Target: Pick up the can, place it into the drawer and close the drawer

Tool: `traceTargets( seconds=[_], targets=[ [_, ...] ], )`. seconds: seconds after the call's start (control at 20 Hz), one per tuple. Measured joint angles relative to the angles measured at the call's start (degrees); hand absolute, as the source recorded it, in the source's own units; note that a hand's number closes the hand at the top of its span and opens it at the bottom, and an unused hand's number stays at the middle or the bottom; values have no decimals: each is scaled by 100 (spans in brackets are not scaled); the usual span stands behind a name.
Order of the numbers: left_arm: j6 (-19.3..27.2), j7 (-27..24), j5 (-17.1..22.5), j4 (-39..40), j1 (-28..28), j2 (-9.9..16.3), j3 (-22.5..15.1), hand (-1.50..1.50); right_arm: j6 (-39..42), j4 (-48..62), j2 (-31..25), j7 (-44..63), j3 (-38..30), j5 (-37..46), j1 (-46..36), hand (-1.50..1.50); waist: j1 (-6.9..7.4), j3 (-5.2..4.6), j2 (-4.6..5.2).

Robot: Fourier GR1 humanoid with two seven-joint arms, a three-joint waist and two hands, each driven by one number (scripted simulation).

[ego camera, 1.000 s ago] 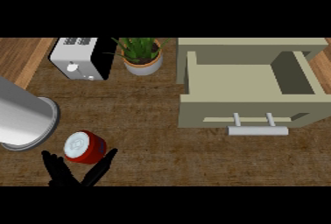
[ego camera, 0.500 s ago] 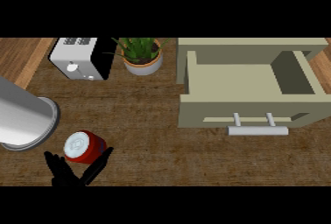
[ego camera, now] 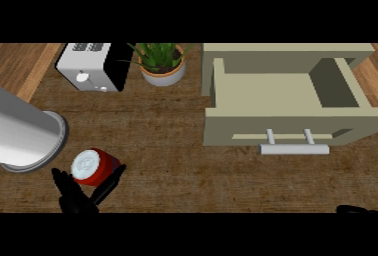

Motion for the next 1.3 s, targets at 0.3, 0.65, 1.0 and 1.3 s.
traceTargets(
  seconds=[0.3,0.65,1.0,1.3],
  targets=[
    [-397,219,-109,369,-468,186,7,-150,76,-51,47,-43,-31,20,57,-150,-10,2,-2],
    [-1088,51,-131,783,-818,228,160,150,31,40,114,-71,-64,94,-63,-150,-3,7,-4],
    [-1505,90,-277,1273,-1467,338,181,150,56,-55,20,65,-168,69,-132,-150,-34,0,4],
    [-2708,663,-767,1727,-2280,669,-633,150,82,-88,15,68,-100,65,-198,-150,-172,-7,34]
  ],
)
